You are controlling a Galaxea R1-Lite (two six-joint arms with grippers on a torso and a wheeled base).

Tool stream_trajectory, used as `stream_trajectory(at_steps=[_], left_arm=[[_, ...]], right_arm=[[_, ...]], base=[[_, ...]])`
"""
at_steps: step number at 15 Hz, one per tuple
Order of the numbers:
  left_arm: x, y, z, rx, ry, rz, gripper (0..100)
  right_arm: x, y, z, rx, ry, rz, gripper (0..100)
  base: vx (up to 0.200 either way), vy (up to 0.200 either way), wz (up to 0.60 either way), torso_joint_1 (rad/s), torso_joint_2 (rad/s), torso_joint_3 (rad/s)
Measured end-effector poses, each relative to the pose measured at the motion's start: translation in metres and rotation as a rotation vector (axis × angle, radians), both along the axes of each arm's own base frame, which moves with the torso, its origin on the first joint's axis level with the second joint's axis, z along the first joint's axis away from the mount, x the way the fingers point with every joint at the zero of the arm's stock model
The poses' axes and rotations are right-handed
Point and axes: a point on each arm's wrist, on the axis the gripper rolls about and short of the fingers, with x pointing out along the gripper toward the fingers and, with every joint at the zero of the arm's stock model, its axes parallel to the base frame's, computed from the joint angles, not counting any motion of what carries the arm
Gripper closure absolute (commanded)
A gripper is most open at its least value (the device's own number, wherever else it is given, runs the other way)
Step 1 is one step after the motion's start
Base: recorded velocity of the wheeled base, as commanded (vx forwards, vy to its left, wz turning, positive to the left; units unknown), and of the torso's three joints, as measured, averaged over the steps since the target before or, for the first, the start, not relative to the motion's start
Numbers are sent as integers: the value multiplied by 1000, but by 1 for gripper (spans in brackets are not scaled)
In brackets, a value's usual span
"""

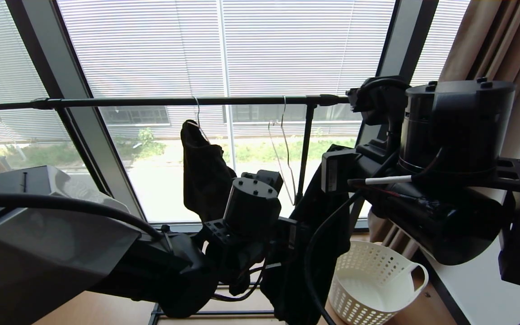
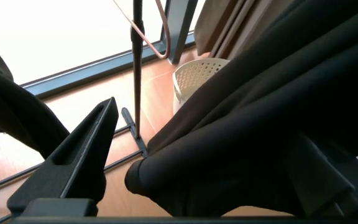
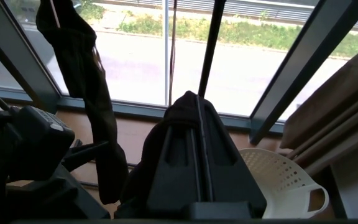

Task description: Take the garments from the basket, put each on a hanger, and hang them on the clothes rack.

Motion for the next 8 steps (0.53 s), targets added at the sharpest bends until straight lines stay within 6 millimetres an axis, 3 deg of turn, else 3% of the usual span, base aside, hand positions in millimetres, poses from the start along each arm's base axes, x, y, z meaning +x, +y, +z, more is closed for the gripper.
stream_trajectory(at_steps=[8], left_arm=[[-10, 1, -21, 62, 41, 3, 0]], right_arm=[[9, -11, 7, 18, -17, -45, 100]], base=[[0, 0, 0, 0, 0, 0]])
